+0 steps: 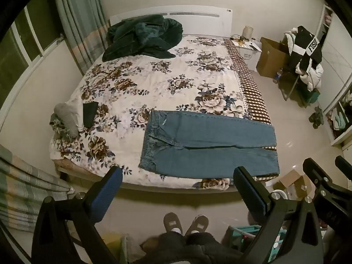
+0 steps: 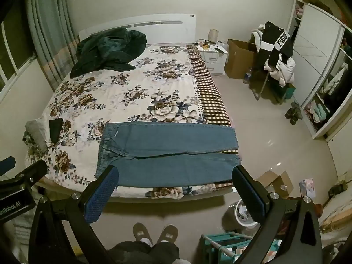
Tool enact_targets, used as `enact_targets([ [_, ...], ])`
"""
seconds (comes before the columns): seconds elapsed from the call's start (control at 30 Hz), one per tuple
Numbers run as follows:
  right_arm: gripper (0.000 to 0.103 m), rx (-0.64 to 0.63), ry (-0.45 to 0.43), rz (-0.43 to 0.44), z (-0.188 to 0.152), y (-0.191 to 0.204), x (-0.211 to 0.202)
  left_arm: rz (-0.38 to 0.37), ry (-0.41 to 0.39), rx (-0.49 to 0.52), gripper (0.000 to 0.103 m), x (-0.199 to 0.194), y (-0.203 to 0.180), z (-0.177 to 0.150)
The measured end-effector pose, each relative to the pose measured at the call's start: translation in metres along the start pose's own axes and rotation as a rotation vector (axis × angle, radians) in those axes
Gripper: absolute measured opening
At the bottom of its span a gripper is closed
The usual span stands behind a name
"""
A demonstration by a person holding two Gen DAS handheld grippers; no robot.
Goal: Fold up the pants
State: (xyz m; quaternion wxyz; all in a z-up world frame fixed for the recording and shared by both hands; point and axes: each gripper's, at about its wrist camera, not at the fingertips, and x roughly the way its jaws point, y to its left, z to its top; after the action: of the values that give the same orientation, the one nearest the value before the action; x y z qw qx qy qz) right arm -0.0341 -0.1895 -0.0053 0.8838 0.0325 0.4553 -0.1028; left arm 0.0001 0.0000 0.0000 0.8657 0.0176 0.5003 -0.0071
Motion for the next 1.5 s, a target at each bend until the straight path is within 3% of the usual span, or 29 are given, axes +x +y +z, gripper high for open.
enact_targets([
  [0.8,0.103,-0.011,-0.007,0.005,-0.001,0.008,-0.007,-0.013,-0.007,0.004,0.103,0.001,-0.001,0.001],
  [1.5,0.103,-0.016,-0.006,0.020,0.010,0.014,-0.012,-0.011,-0.020,0.009,0.103,-0.010,-0.003,0.021],
])
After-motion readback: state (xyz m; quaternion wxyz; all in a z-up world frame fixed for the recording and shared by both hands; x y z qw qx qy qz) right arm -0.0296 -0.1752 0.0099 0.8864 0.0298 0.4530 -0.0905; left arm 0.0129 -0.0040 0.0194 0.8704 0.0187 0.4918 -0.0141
